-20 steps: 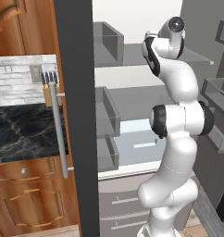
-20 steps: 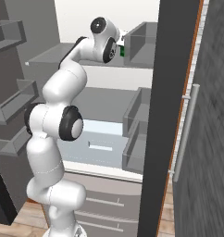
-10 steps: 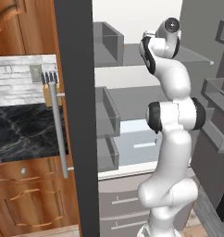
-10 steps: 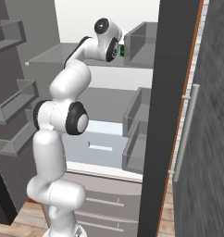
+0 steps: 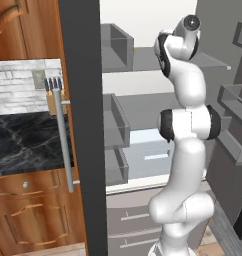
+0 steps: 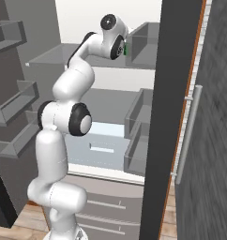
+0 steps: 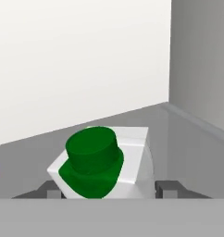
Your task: Take out the milk from the fridge and place it on the tray on the counter. Then take the sugar cube near the tray and place it in the tray.
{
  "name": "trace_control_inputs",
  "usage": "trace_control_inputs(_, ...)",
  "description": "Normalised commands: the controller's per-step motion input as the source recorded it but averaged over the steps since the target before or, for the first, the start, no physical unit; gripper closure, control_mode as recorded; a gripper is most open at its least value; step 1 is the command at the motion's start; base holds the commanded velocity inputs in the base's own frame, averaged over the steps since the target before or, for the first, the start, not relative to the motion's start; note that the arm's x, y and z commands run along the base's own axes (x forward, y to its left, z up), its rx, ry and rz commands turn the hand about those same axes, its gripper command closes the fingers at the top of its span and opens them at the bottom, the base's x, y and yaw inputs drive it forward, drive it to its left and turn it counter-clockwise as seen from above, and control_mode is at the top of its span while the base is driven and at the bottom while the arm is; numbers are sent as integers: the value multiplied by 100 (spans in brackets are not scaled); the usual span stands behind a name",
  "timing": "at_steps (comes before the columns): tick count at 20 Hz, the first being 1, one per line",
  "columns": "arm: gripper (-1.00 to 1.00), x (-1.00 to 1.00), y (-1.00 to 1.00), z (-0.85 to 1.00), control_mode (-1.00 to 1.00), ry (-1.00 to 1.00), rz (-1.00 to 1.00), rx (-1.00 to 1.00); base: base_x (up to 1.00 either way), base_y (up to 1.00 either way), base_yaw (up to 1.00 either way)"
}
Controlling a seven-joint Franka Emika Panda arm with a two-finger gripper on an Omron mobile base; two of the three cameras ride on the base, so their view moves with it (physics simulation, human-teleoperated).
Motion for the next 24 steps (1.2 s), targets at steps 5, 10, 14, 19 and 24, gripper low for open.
trace_control_inputs(5,100,-100,0,16,-100,-3,0,6,0,0,0)
trace_control_inputs(10,100,-100,5,9,-100,-3,0,12,0,0,0)
trace_control_inputs(14,100,-100,37,-41,-100,-5,0,14,0,0,0)
trace_control_inputs(19,100,-100,38,-20,-100,-5,3,3,0,0,0)
trace_control_inputs(24,100,-100,48,-13,-100,0,5,0,0,0,0)
